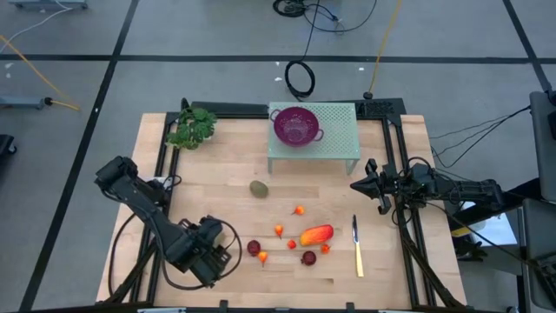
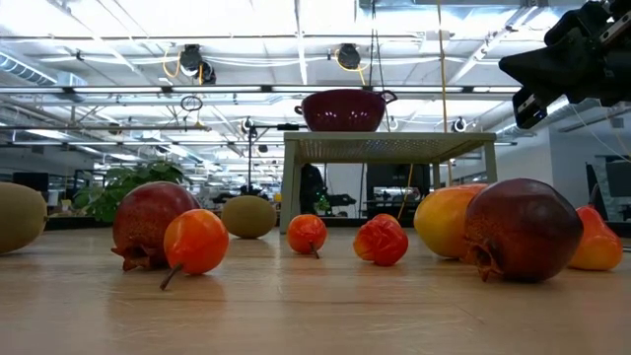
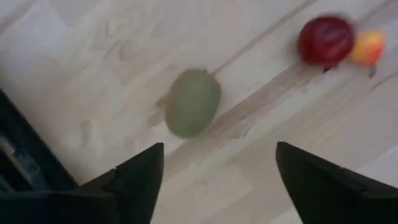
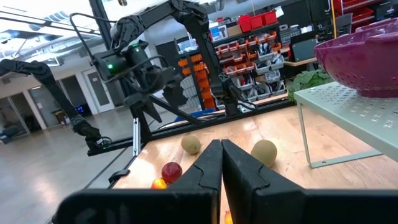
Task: Pick & Place Fruit
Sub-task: Put the kiwi into the strainer bowl on the shelf
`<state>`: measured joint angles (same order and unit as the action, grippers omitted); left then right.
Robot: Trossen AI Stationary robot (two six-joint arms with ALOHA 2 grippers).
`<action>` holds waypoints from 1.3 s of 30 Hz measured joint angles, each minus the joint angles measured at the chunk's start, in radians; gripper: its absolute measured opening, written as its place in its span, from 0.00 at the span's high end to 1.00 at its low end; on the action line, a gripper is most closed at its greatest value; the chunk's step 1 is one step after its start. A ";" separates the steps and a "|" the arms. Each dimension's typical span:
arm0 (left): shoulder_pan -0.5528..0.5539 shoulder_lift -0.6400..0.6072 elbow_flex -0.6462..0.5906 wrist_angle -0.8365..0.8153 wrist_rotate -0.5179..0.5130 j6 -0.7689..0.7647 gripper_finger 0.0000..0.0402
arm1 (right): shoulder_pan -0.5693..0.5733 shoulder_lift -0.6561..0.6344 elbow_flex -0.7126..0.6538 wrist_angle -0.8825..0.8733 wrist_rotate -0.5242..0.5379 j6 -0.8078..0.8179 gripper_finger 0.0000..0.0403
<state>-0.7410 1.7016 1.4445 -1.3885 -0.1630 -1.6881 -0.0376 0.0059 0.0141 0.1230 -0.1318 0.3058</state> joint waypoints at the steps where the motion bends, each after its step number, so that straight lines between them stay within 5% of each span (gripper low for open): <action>1: 0.000 0.000 -0.009 0.008 0.011 0.005 0.21 | 0.000 0.000 0.000 0.000 0.000 0.000 0.99; 21: 0.002 0.000 -0.021 0.062 0.036 0.085 0.01 | 0.000 0.000 0.000 0.000 0.000 0.000 0.99; 39: 0.079 0.000 -0.179 0.067 0.086 0.210 0.04 | 0.000 0.000 0.000 0.000 0.000 0.026 0.99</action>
<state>-0.6616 1.7016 1.2656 -1.3211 -0.0765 -1.4785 -0.0376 0.0059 0.0143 0.1230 -0.1318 0.3321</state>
